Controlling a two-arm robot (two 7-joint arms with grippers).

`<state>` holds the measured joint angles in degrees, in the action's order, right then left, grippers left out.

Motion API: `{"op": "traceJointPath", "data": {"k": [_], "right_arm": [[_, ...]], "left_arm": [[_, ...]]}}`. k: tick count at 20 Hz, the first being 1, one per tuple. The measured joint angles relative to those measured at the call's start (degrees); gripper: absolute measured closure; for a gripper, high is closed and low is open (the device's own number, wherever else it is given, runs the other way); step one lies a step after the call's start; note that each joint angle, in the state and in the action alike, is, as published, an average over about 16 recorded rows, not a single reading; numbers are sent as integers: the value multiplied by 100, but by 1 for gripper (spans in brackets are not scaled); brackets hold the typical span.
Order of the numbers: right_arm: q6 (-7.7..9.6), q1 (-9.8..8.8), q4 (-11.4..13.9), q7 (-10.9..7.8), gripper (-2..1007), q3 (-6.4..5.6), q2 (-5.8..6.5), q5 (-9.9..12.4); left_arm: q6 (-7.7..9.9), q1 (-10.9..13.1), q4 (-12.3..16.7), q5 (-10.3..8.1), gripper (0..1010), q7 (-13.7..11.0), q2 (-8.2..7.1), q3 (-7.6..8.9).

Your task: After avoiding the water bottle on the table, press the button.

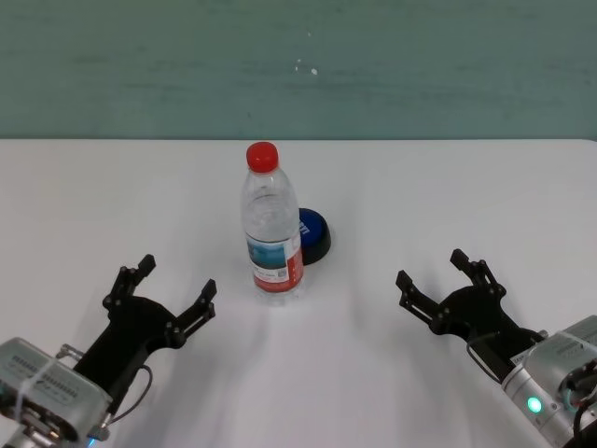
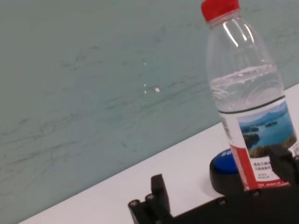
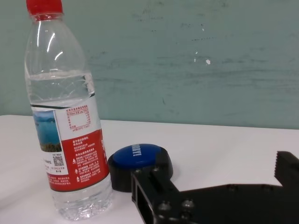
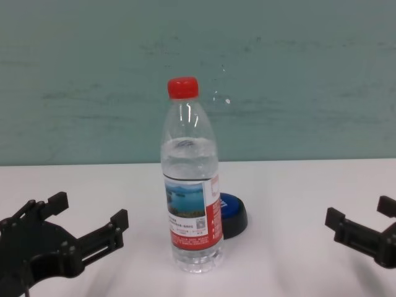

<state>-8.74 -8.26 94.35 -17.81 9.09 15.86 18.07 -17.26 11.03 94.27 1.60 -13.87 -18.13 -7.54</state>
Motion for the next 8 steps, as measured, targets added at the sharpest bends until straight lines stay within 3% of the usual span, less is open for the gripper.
{"op": "traceJointPath", "data": {"k": [8], "right_arm": [[-7,-4,5,3,1,-2,0,-6]], "left_arm": [[0,0,0,0,10,0,0,0]]}}
